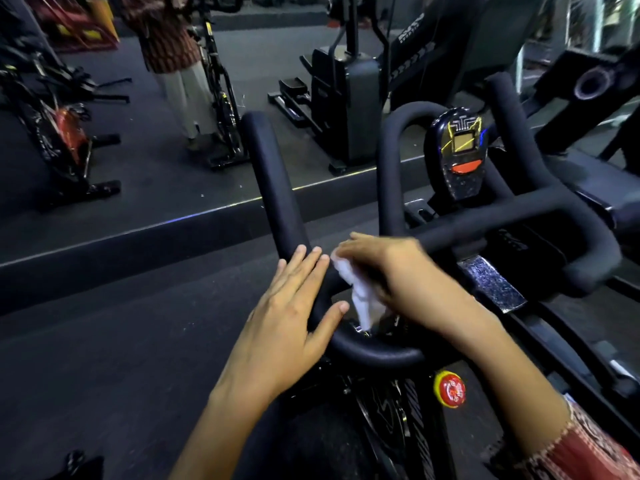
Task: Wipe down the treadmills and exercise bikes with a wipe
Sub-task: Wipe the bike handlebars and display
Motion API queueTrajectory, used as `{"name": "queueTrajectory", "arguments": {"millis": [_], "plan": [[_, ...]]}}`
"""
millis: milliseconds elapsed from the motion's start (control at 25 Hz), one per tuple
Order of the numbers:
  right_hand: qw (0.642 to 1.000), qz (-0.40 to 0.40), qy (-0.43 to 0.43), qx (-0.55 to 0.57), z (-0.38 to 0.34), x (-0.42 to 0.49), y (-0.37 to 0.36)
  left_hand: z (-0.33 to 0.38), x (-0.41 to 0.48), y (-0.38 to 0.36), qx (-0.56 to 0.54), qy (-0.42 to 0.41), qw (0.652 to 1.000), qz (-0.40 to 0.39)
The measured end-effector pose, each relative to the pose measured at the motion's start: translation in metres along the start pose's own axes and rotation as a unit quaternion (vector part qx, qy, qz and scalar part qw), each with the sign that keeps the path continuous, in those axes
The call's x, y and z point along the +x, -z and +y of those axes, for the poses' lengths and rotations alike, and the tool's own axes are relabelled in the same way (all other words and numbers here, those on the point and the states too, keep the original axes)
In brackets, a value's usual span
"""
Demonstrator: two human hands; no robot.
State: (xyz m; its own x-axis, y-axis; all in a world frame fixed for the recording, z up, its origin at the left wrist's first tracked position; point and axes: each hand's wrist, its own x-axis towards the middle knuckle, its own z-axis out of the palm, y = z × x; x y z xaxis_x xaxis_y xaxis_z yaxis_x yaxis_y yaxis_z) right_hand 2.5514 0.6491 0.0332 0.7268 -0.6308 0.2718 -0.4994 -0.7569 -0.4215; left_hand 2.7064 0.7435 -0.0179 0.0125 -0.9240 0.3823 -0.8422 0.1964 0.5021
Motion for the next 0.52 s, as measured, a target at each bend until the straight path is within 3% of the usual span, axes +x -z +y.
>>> {"name": "queueTrajectory", "arguments": {"millis": [80,160,360,520], "plan": [[0.991,-0.082,0.1,-0.038,0.017,0.004,-0.005,0.002,0.005,-0.003,0.003,0.011,1.0,0.013],[0.985,-0.113,0.122,-0.045,0.029,0.004,0.003,0.008,0.008,-0.005,0.008,0.019,0.999,0.025],[0.983,-0.047,0.142,-0.11,0.081,-0.027,0.034,0.042,0.035,-0.028,0.045,-0.028,0.999,-0.009],[0.982,0.027,0.058,-0.18,0.124,-0.053,0.072,0.062,0.059,-0.058,0.091,-0.09,0.991,-0.031]]}}
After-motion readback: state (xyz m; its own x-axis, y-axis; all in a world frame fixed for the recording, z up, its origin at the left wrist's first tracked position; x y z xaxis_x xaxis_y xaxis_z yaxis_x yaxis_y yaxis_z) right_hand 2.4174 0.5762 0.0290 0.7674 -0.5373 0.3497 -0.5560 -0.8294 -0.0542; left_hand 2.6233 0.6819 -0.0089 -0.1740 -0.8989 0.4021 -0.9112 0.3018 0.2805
